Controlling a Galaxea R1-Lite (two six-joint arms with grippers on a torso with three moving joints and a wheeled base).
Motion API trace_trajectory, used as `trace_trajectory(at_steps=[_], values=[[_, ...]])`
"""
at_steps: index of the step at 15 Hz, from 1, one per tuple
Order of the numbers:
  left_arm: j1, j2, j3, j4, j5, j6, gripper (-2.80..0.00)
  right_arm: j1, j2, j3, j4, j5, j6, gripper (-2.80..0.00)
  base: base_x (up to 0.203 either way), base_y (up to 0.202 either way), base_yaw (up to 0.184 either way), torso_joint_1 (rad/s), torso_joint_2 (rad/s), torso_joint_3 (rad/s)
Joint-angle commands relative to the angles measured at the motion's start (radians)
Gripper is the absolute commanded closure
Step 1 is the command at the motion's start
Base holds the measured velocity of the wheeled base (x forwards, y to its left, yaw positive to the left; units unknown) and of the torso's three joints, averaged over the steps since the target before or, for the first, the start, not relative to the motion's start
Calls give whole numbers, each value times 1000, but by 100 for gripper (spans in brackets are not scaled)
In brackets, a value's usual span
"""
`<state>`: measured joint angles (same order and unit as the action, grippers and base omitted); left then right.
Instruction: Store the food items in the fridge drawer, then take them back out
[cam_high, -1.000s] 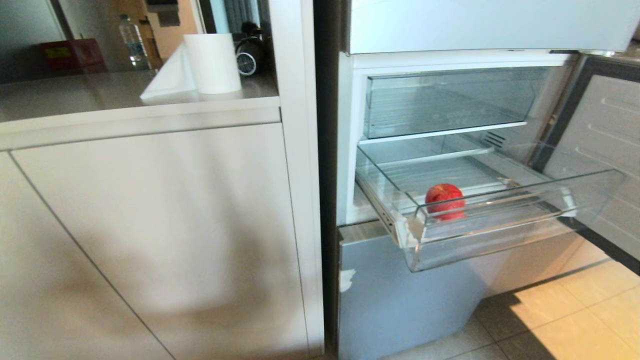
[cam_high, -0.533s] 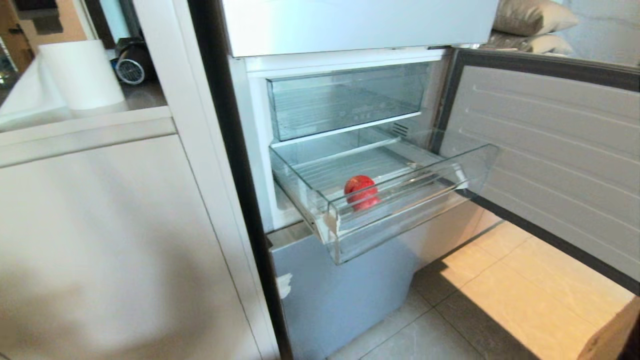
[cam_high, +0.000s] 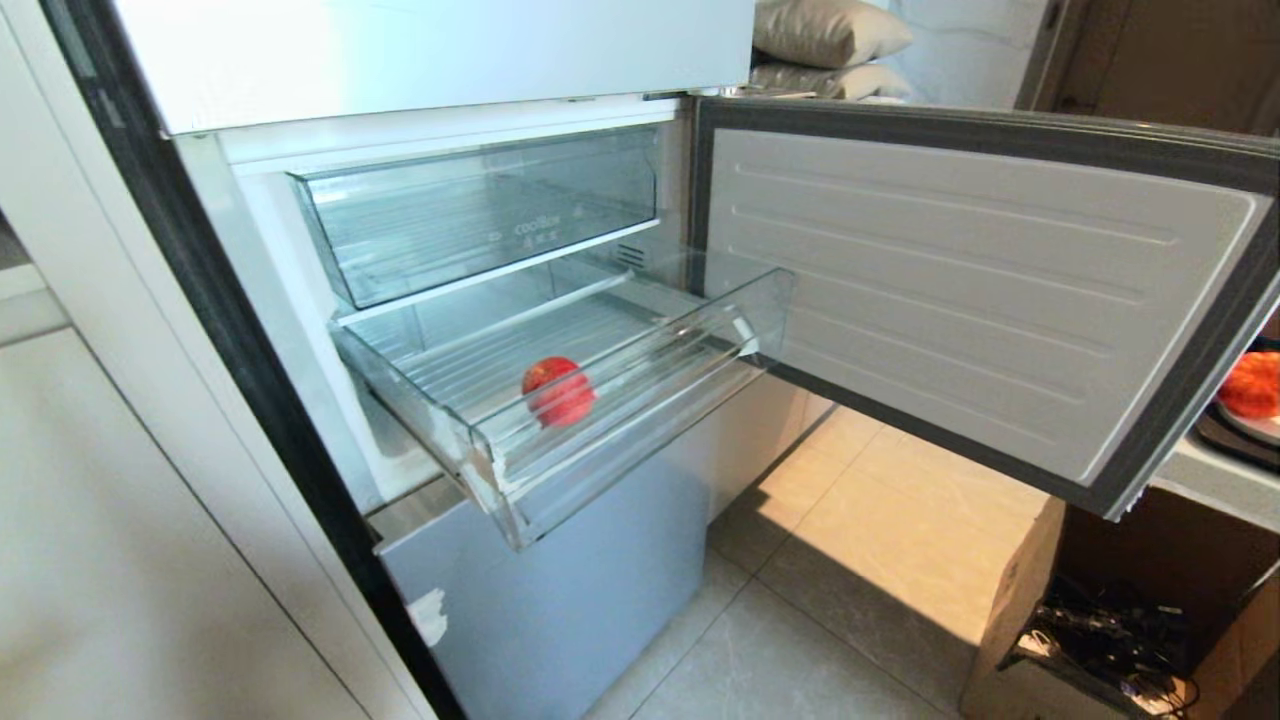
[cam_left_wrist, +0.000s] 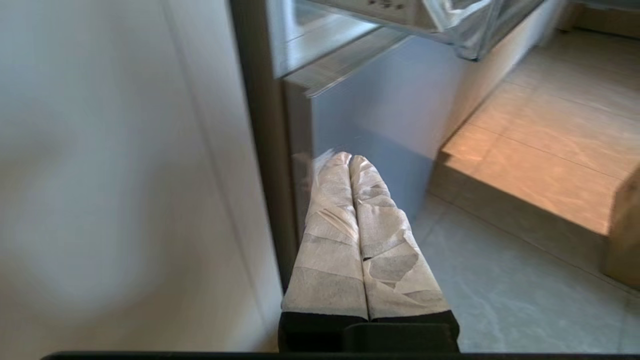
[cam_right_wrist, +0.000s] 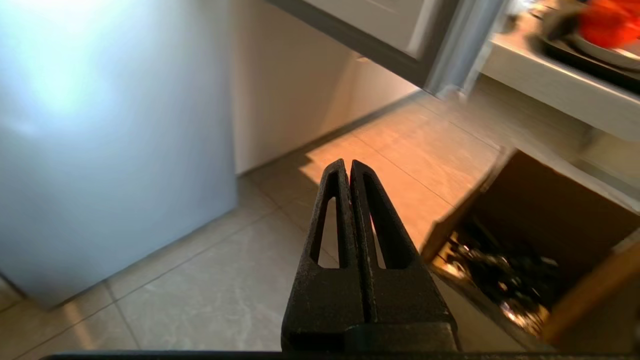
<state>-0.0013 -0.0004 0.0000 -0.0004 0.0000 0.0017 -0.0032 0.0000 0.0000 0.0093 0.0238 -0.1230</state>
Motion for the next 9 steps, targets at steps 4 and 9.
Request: trace_trajectory(at_steps=[4,9], values=[[1,0,0,0,0,0,0,0,2,0,-2,5,-12,0,0,0,0,0,0,0],[0,0,0,-1,0,0,0,-1,24,-126,97,-72,26,0,0,0,0,0,0,0]])
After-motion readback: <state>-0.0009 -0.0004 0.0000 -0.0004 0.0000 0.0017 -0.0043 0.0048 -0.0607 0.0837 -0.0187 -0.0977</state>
